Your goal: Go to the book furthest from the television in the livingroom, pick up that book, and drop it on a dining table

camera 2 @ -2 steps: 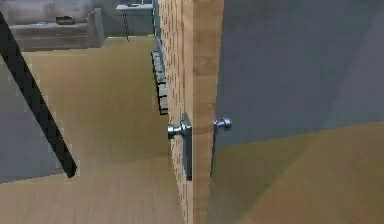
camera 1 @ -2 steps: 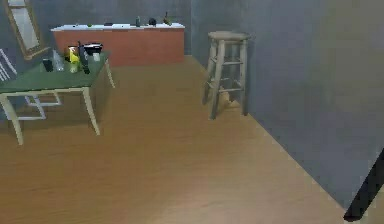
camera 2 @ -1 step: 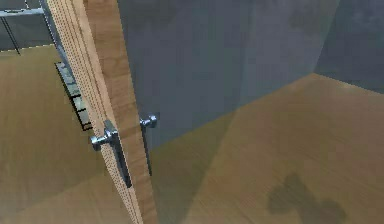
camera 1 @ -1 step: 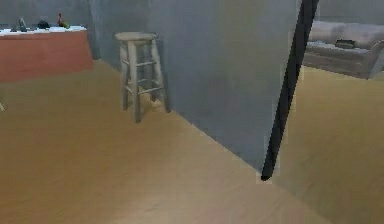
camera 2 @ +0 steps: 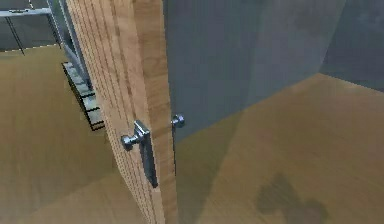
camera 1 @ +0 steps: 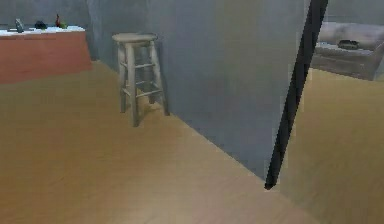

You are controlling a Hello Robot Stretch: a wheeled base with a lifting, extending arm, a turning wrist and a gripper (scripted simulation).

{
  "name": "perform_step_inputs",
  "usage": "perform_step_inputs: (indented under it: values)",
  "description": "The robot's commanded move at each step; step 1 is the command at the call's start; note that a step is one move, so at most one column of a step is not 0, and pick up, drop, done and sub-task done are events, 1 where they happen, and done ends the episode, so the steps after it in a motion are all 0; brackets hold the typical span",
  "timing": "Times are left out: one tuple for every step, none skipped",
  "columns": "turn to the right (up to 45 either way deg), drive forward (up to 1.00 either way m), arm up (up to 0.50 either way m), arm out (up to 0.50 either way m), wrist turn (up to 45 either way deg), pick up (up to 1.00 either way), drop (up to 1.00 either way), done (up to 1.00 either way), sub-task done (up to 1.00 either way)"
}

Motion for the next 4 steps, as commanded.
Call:
perform_step_inputs:
  values:
    - [6.0, 0.00, 0.00, 0.00, 0.0, 0.00, 0.00, 0.00, 0.00]
    - [0.0, 0.35, 0.00, 0.00, 0.0, 0.00, 0.00, 0.00, 0.00]
    - [24.0, 0.00, 0.00, 0.00, 0.0, 0.00, 0.00, 0.00, 0.00]
    - [0.0, 0.55, 0.00, 0.00, 0.0, 0.00, 0.00, 0.00, 0.00]
